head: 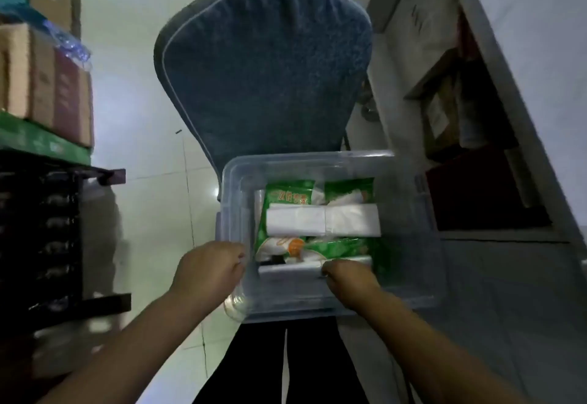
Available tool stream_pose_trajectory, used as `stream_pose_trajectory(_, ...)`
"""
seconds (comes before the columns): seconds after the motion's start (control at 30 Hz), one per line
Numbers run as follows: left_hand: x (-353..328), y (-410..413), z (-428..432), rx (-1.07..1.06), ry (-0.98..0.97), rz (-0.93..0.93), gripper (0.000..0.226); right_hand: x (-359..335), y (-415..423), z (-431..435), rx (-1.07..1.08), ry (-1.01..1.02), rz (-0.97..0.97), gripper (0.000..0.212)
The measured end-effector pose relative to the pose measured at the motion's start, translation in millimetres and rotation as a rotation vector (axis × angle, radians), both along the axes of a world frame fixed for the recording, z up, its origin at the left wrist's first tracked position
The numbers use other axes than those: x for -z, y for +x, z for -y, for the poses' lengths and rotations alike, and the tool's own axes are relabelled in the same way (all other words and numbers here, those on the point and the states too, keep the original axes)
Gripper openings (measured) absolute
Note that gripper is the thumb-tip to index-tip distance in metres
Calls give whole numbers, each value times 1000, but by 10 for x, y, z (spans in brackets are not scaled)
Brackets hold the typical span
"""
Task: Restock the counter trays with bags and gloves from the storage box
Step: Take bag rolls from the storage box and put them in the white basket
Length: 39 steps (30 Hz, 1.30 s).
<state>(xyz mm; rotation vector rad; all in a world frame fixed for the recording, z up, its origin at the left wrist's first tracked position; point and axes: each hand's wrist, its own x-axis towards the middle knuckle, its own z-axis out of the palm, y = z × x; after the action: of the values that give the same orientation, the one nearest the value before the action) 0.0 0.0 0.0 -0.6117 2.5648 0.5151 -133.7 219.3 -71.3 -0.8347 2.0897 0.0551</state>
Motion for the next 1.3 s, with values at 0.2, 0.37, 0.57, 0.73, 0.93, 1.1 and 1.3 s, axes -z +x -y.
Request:
stream_pose_trajectory(0.2,442,-99,-163,-19,-25,7,20,726,-357,19,-156,135,29,32)
stream_pose_trajectory(0.37,672,-208,-254,-109,-21,-46,16,1106,-520,-29,-322,179,59,32)
stream_pose_trajectory(0.57,885,-283,-349,-118,2,-18,14,1199,-533,-38,-490,100,-19,28)
stream_pose_trajectory(0.73,916,-465,-429,-84,89,44,35,775,-634,-24,-502,-112,-198,37)
stream_pose_trajectory(0.93,912,-918,-604,137,242,98,49,233,-870,-53,-327,-411,-292,24)
stream_pose_trajectory(1.1,672,-1088,-463,128,-28,106,26,152,-1089,33,-159,-541,-214,10)
stream_pose_trajectory(1.3,419,-814,129,-88,-280,153,18,740,-1305,289,197,-317,-164,26)
